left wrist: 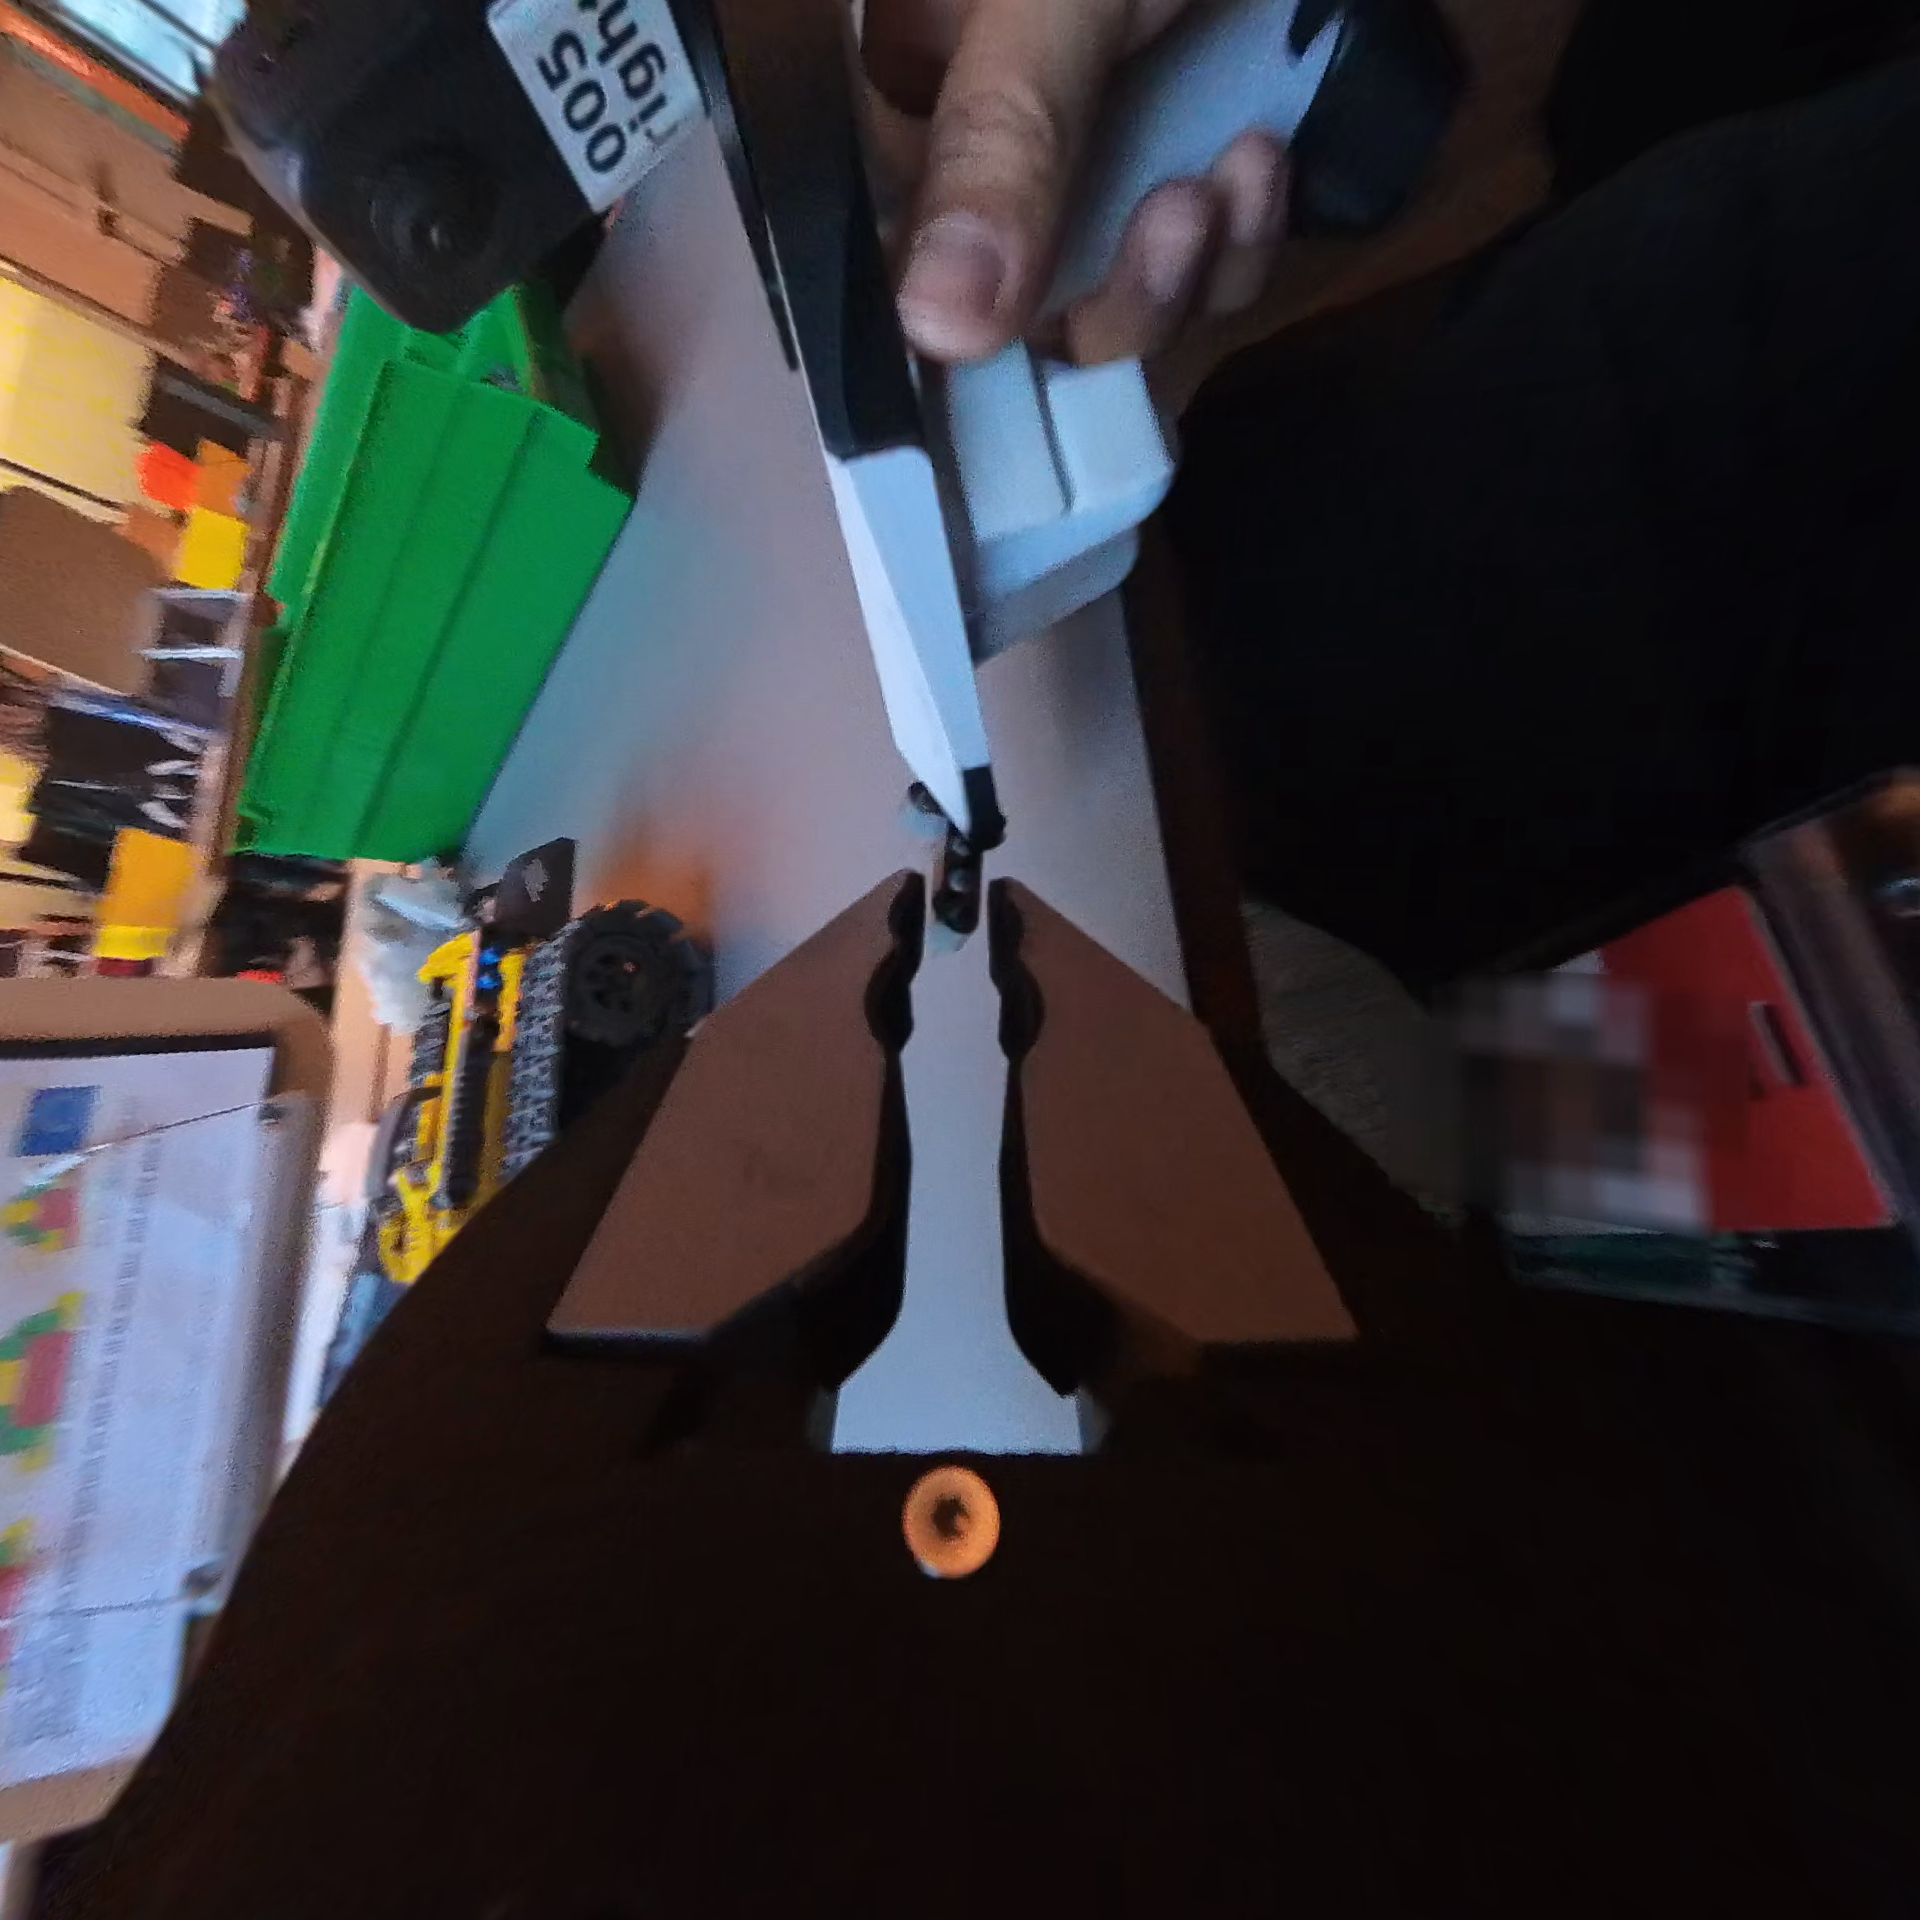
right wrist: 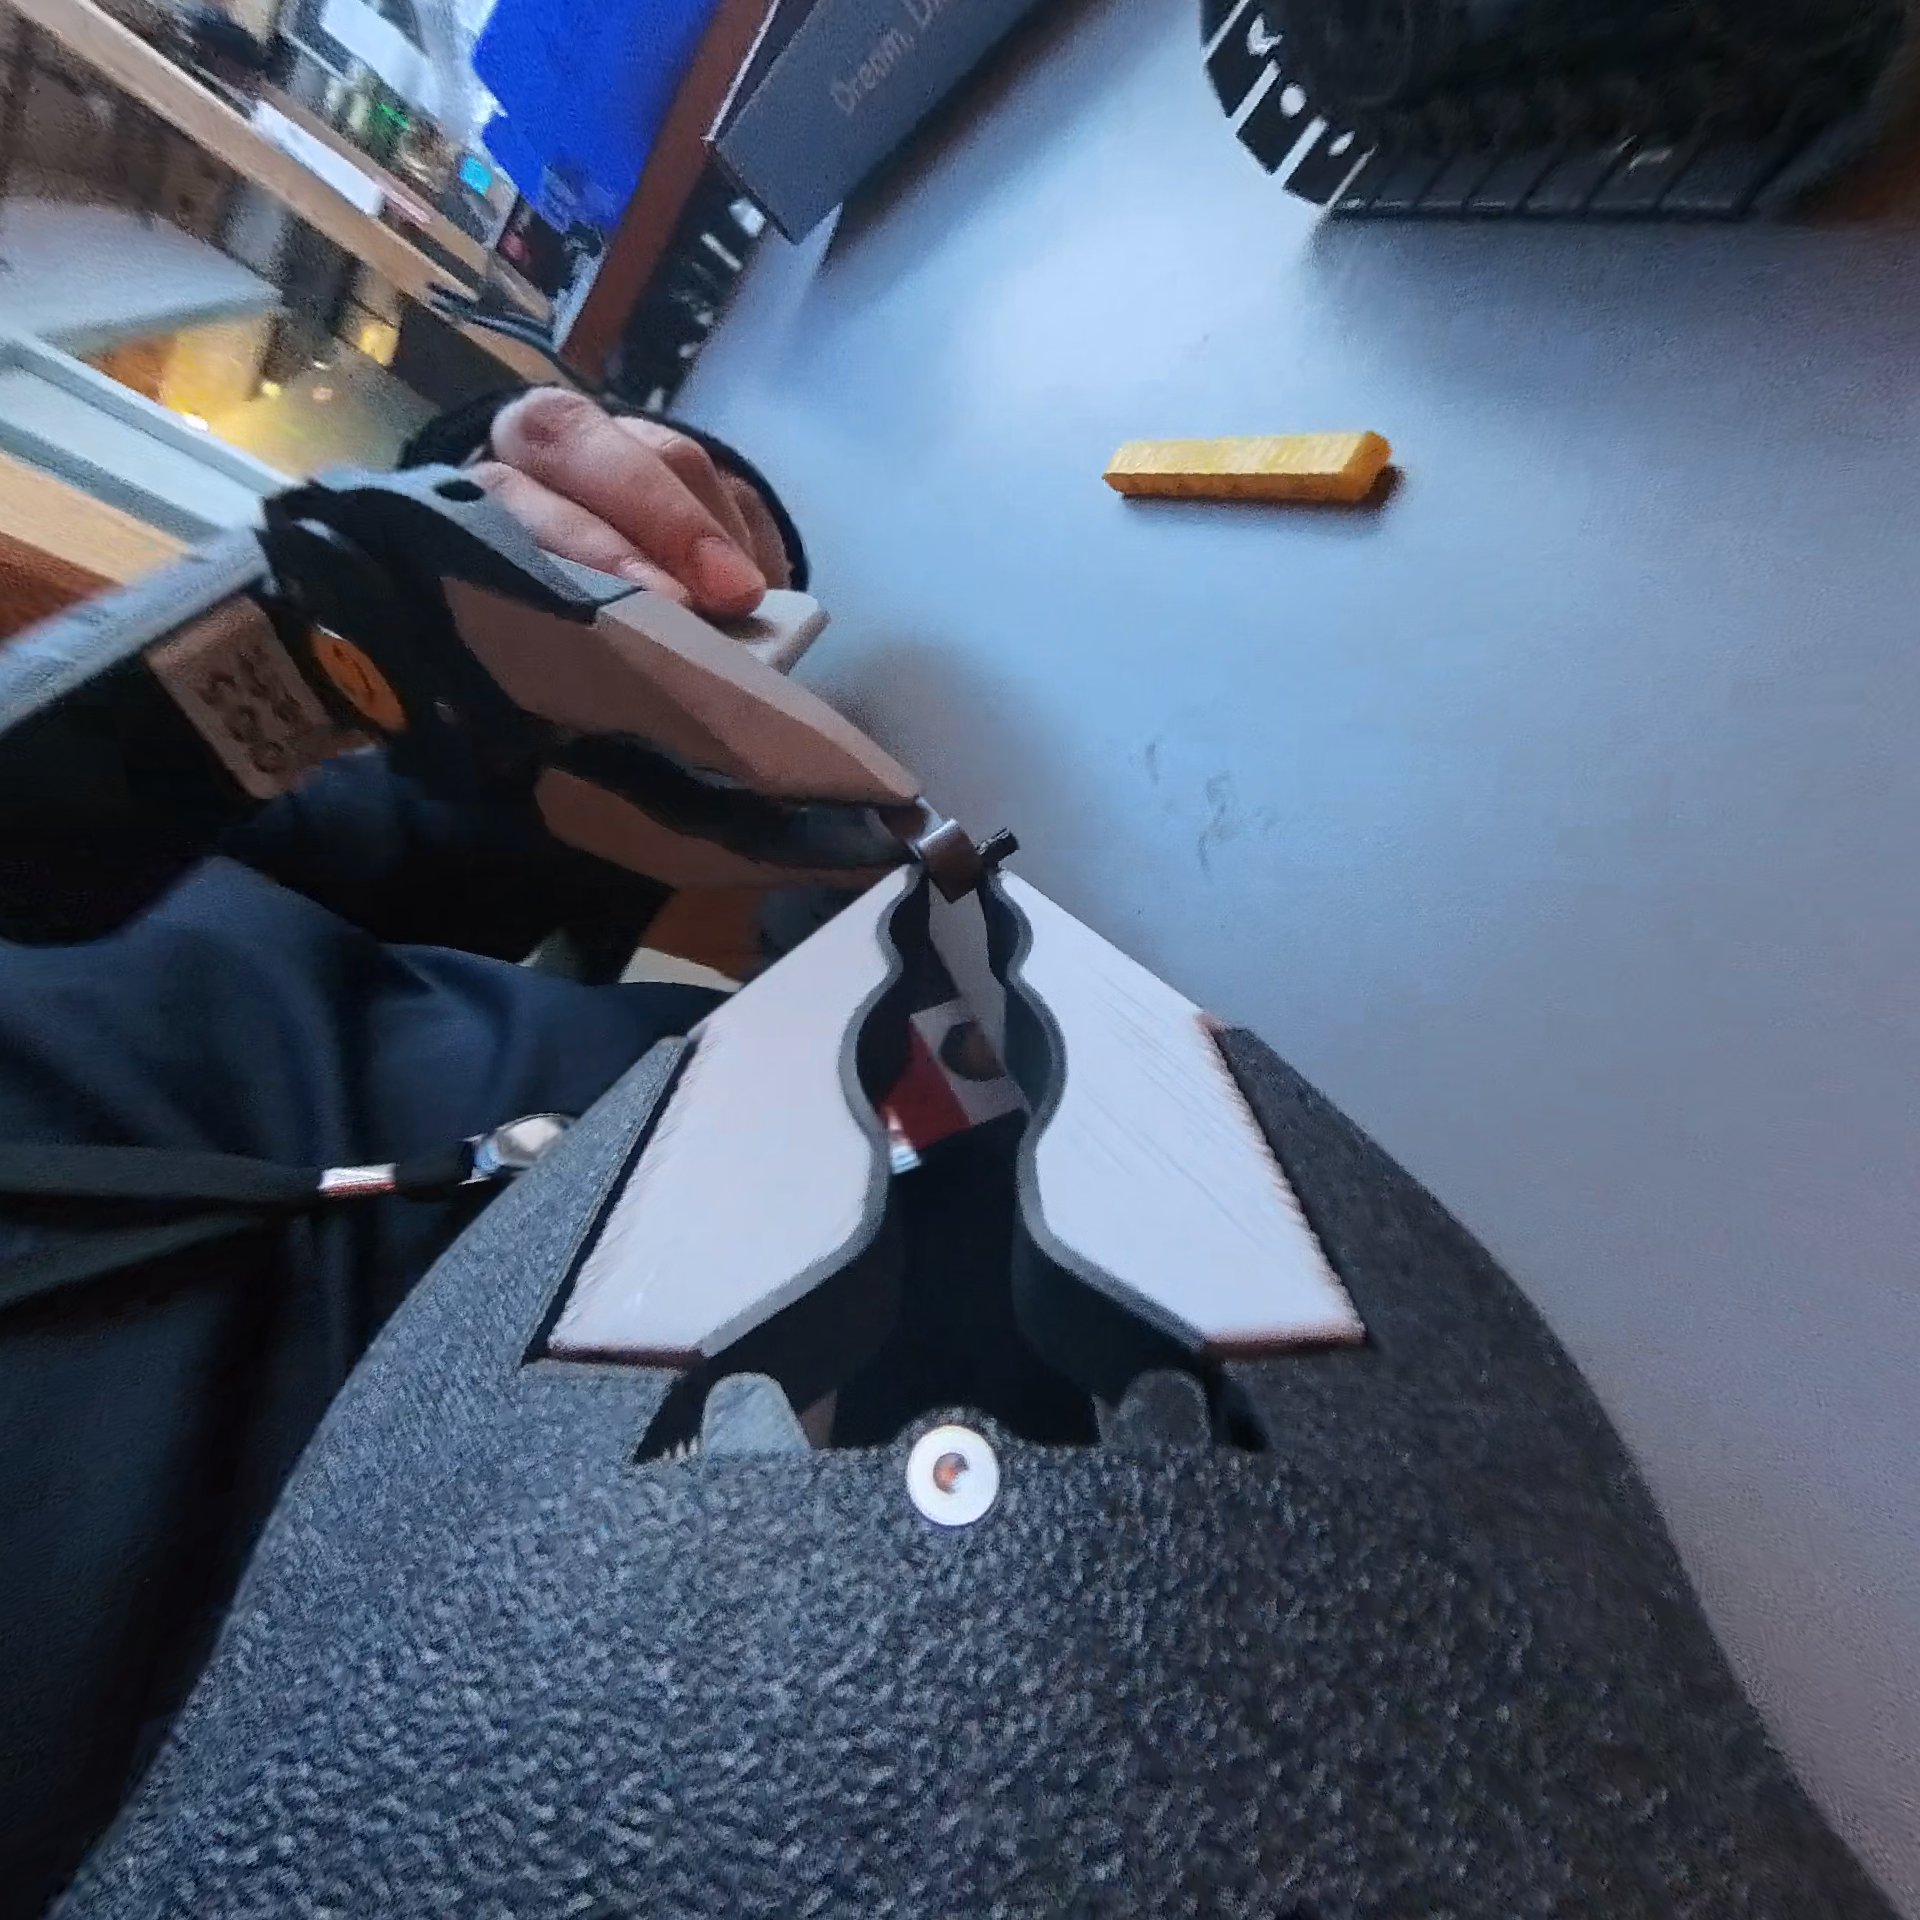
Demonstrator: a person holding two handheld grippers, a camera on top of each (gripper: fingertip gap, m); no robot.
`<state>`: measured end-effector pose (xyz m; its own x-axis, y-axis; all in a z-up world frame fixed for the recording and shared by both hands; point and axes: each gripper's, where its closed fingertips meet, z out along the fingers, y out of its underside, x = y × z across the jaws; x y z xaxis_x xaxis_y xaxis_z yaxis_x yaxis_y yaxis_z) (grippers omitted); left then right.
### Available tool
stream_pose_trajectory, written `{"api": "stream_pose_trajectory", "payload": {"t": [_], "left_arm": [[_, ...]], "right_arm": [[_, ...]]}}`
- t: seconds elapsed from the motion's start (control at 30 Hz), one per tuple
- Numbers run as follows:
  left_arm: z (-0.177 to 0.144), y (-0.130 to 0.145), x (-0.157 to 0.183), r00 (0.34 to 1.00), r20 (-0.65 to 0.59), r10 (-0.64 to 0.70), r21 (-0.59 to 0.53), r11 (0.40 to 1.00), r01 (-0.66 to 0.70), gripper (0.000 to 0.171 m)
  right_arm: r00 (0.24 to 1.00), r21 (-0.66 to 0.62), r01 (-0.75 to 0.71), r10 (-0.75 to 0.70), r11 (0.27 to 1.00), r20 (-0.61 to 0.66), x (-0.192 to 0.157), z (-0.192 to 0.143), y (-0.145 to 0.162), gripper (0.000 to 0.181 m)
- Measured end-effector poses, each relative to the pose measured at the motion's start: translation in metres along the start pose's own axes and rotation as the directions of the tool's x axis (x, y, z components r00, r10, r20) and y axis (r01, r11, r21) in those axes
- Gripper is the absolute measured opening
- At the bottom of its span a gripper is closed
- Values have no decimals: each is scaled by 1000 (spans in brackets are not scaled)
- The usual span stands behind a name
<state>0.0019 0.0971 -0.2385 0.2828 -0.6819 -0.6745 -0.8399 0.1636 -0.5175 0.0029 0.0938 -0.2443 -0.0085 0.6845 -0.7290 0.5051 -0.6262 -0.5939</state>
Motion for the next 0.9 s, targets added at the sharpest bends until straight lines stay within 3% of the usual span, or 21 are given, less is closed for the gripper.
{"api": "stream_pose_trajectory", "payload": {"t": [0.1,0.3,0.4,0.57,0.67,0.77,0.9], "left_arm": [[8,15,1,998,14,56,-87,995,-54,4],[5,9,1,1000,-6,-31,-18,999,31,6],[0,-3,1,1000,1,0,37,999,0,8],[3,2,-2,999,-5,-46,16,999,46,5],[1,1,2,967,-136,-217,53,973,226,5],[0,3,11,850,-333,-409,31,896,443,5],[-8,-9,15,650,-551,-524,0,778,628,4]], "right_arm": [[995,-8,-50,51,999,91,-10,3,3,9],[987,-14,-99,100,995,127,-12,3,2,9],[988,-19,-103,104,995,117,-10,4,1,9],[992,5,-75,74,997,104,-9,3,-2,8],[994,65,81,-85,995,71,-13,-7,-8,18],[930,64,366,-364,928,-40,-20,-17,-9,28],[655,-177,699,-719,693,-231,-13,-14,3,28]]}}
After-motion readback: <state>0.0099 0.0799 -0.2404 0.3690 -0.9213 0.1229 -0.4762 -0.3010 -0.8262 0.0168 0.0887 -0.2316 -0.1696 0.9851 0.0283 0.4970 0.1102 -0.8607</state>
